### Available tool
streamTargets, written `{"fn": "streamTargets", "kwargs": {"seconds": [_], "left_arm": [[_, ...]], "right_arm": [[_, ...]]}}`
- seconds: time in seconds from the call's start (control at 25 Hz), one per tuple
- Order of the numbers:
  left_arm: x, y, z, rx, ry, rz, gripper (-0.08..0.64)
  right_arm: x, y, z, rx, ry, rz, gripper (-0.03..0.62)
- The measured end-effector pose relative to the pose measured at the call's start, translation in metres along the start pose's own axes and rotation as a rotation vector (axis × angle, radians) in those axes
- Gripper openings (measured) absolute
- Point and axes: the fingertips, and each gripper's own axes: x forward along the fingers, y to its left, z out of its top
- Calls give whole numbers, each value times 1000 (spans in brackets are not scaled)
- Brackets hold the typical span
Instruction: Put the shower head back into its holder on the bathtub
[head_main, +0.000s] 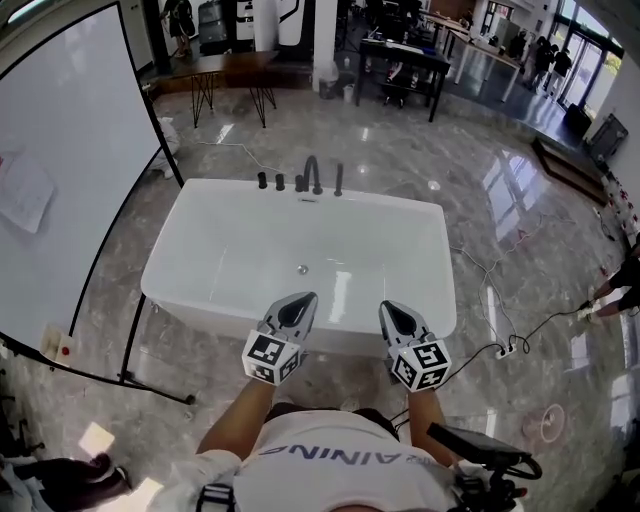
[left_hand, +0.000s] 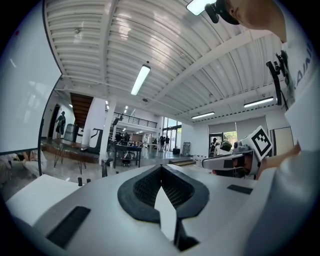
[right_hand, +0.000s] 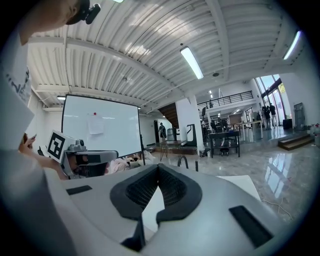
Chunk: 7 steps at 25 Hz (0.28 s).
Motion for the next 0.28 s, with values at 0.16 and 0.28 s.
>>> {"fn": "streamTargets", "kwargs": {"seconds": [0.16,0.28], "left_arm": [[-7,12,-4,-9,9,-6,17],[-10,22,-3,4,21,-6,17]], "right_arm": [[7,8,-6,18,14,-27,11],[18,13,-4,19,12,-27,11]]}}
